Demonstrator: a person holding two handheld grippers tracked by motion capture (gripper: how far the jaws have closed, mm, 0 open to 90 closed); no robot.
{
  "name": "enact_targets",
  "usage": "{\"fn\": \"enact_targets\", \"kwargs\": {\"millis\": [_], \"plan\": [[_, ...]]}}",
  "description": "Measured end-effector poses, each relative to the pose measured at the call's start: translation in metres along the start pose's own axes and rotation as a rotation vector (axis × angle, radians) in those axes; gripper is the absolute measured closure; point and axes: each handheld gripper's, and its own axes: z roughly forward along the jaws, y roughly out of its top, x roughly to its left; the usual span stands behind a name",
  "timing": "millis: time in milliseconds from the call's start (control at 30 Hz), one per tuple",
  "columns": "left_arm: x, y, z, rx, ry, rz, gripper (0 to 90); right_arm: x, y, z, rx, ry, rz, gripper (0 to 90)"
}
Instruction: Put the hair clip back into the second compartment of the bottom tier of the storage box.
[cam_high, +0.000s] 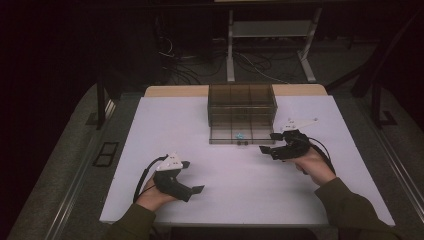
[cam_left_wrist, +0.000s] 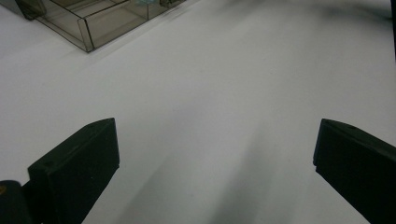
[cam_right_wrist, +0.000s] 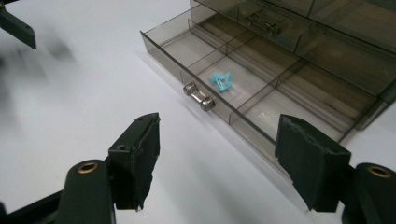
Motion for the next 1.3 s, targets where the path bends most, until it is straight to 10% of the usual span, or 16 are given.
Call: {"fn": "enact_targets", "kwargs": {"millis": [1300], "plan": [[-0.003,0.000,0.000,-0.001,0.001,0.013,0.0,0.014,-0.078,-0.056,-0.080,-0.023,0.037,19.6]]}}
